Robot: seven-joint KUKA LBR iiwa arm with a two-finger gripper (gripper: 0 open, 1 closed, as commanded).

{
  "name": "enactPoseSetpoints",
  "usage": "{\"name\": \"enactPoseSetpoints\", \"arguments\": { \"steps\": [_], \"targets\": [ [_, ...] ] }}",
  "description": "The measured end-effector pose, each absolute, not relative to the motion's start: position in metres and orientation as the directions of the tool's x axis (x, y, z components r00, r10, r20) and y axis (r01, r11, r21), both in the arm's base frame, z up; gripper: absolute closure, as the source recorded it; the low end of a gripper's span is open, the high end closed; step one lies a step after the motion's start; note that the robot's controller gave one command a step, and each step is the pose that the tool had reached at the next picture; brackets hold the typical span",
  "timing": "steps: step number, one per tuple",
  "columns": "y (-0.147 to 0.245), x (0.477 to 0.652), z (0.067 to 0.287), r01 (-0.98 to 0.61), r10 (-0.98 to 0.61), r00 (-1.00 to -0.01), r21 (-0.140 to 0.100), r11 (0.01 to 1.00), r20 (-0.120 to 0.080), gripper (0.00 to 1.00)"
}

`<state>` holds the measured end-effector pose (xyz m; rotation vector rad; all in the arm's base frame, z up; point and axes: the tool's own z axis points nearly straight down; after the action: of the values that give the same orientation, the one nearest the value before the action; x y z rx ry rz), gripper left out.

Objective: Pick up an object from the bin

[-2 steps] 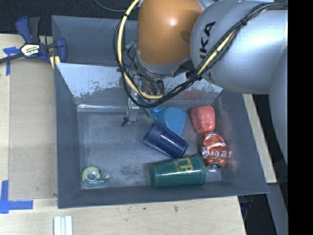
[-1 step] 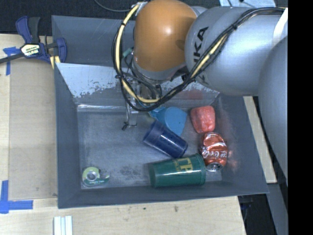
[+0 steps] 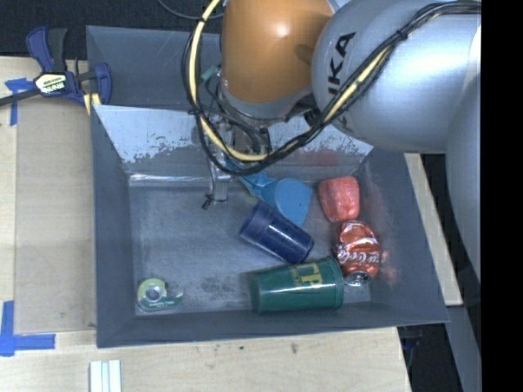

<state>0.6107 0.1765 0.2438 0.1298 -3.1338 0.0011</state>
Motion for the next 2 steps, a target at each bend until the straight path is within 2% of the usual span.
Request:
{"name": "enactPoseSetpoints", "arguments": {
  "steps": [1,2],
  "targets": [
    [0.196,0.610,0.231,-0.226,-0.226,-0.974,0.001,0.974,-0.020,0.00],
    [0.188,0.591,0.245,-0.406,-0.406,-0.914,0.002,0.914,0.008,0.00]
  ]
}}
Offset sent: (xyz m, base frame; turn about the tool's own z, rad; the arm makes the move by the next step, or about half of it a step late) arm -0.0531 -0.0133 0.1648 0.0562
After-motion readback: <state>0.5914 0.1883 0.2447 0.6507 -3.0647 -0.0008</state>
